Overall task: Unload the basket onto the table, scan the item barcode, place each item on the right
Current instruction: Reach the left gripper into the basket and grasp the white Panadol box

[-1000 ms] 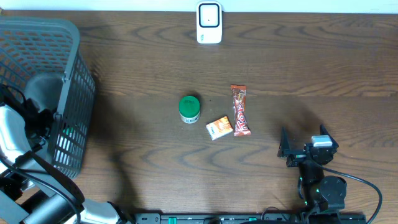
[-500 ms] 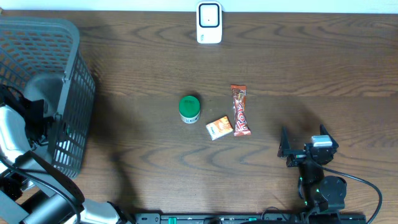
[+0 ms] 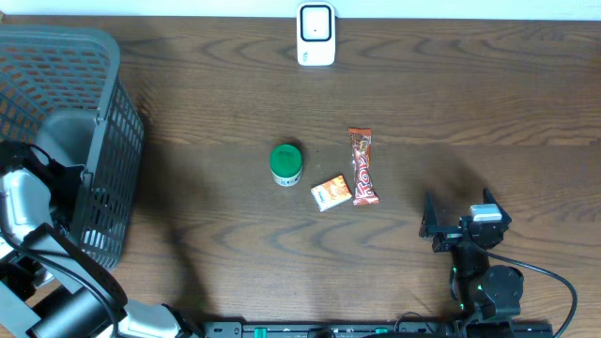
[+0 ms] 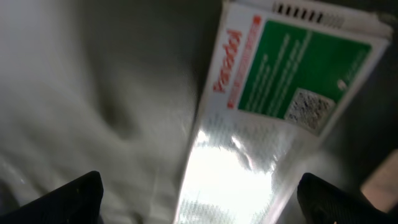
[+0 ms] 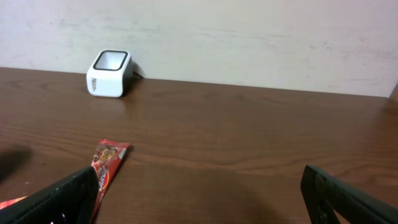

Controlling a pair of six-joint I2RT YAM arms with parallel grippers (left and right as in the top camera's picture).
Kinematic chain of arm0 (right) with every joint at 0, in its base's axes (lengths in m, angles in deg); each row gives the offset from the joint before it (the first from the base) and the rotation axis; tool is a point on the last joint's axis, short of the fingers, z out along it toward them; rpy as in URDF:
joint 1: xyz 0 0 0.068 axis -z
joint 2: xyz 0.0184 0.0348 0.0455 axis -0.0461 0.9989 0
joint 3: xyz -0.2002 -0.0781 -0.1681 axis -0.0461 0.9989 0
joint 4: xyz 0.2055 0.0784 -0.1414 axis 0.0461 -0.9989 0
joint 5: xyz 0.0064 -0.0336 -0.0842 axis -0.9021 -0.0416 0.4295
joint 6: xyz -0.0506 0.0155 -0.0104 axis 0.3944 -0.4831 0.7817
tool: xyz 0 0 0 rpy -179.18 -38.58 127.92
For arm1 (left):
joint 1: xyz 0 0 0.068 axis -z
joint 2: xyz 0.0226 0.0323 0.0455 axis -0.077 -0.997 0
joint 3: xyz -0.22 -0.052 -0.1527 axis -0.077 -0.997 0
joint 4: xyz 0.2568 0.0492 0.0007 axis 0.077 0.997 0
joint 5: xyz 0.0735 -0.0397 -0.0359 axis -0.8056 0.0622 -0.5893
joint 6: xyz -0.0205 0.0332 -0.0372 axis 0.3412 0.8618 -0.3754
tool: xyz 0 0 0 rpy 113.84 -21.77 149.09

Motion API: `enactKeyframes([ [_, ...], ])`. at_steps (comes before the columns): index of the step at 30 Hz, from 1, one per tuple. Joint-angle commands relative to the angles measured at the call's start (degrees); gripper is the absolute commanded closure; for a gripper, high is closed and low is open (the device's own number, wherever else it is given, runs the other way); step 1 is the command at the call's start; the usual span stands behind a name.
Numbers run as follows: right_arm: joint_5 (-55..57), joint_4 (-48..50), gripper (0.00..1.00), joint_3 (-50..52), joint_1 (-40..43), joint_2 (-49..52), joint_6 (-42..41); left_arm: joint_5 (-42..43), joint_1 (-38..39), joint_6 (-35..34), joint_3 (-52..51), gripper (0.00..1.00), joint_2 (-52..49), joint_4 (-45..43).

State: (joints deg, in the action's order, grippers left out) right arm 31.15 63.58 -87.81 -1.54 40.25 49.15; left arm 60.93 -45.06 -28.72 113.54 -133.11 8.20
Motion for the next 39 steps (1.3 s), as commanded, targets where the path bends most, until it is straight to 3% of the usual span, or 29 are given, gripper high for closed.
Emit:
enactKeyframes([
  [1, 0.3, -0.2, 0.01, 0.1, 0.5, -0.3, -1.0, 2.5, 0.5, 1.2, -2.3, 0.02, -0.7, -2.2],
  [21, 0.3, -0.2, 0.01, 0.1, 0.5, -0.3, -1.0, 5.5, 0.5, 0.9, -4.5, 0.02, -4.3, -13.9],
  [27, 0.3, -0.2, 0.01, 0.1, 0.5, -0.3, -1.0, 9.3, 0.5, -6.5, -4.5, 0.01, -7.6, -15.2],
  [31, 0.3, -0.2, 0.01, 0.1, 0.5, -0.3, -1.0, 9.6, 0.5, -11.6, -4.5, 0.14, -7.8, -15.1],
  [34, 0.3, -0.2, 0.01, 0.1, 0.5, -0.3, -1.0, 8.6, 0.5, -15.3, -4.5, 0.38, -7.8, -13.6],
  [39, 0.3, -0.2, 0.01, 0.1, 0.5, -0.3, -1.0, 7.4, 0.5, -16.8, -4.5, 0.43, -7.8, -11.2],
])
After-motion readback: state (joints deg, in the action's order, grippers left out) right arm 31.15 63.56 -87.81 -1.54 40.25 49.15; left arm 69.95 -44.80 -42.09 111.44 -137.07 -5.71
